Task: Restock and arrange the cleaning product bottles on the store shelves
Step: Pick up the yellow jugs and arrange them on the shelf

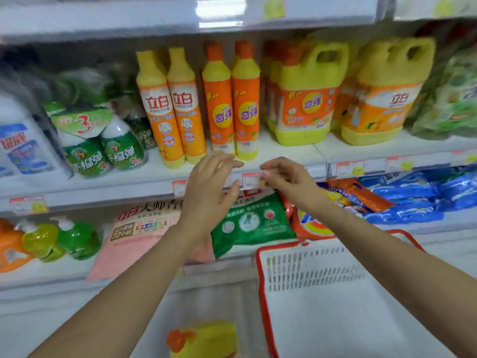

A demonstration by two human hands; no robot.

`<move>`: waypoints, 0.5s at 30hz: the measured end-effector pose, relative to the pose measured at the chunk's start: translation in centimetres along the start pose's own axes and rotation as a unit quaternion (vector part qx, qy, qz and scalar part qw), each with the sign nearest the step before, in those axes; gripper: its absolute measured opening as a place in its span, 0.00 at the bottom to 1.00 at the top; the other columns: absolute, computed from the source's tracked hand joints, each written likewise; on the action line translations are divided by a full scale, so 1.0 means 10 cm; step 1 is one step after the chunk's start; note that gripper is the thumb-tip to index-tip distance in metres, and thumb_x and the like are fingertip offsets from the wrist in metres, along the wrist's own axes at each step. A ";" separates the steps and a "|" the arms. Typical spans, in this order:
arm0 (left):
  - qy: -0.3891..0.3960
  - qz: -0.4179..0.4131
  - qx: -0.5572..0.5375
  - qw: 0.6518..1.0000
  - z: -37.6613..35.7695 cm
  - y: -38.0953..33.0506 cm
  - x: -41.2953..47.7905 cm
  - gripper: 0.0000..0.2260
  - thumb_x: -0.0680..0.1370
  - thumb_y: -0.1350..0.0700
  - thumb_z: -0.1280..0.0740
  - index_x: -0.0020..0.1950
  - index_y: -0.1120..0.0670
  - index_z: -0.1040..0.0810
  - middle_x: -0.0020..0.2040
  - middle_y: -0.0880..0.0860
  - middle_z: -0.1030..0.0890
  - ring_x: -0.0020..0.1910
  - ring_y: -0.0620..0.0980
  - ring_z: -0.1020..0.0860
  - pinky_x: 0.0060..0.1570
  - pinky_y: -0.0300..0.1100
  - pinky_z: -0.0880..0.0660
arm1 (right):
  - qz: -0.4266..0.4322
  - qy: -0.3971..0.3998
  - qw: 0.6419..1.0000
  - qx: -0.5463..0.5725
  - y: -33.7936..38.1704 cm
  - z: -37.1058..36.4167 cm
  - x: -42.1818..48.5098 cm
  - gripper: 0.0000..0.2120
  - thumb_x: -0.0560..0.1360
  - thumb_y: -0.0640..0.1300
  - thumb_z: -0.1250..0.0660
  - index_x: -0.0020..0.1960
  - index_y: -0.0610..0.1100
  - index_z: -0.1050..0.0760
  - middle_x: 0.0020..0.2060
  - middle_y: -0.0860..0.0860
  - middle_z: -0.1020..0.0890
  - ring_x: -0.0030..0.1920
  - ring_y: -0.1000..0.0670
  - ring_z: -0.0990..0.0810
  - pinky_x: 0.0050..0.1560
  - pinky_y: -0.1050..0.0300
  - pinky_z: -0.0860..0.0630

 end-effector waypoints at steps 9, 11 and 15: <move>0.095 -0.013 0.139 0.986 -0.98 0.01 0.66 0.27 0.80 0.43 0.40 0.77 0.51 0.36 0.81 0.55 0.48 0.80 0.57 0.58 0.76 0.63 0.56 | -0.014 -0.242 0.970 0.005 -0.09 1.42 0.97 0.42 0.71 0.54 0.25 0.75 0.41 0.44 0.69 0.46 0.30 0.67 0.49 0.28 0.69 0.51 0.29; 0.089 -0.014 0.150 0.985 -1.04 0.02 0.64 0.28 0.79 0.46 0.35 0.77 0.52 0.35 0.81 0.55 0.50 0.80 0.58 0.59 0.76 0.62 0.57 | -0.040 -0.200 0.978 0.037 -0.19 1.46 1.16 0.45 0.69 0.54 0.23 0.75 0.45 0.47 0.70 0.47 0.29 0.68 0.49 0.27 0.70 0.46 0.29; 0.082 -0.007 0.165 0.983 -1.07 0.03 0.65 0.30 0.77 0.48 0.31 0.77 0.53 0.35 0.81 0.56 0.49 0.80 0.59 0.58 0.75 0.64 0.52 | -0.067 -0.234 0.969 -0.026 -0.31 1.56 1.35 0.51 0.60 0.70 0.24 0.75 0.49 0.40 0.68 0.47 0.27 0.69 0.45 0.28 0.70 0.40 0.31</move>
Point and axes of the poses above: each hand's wrist, its own x-axis towards the middle knuckle, its own z-axis out of the back of the hand, y = z × x, the point moved 6 cm from there along x, towards the middle knuckle
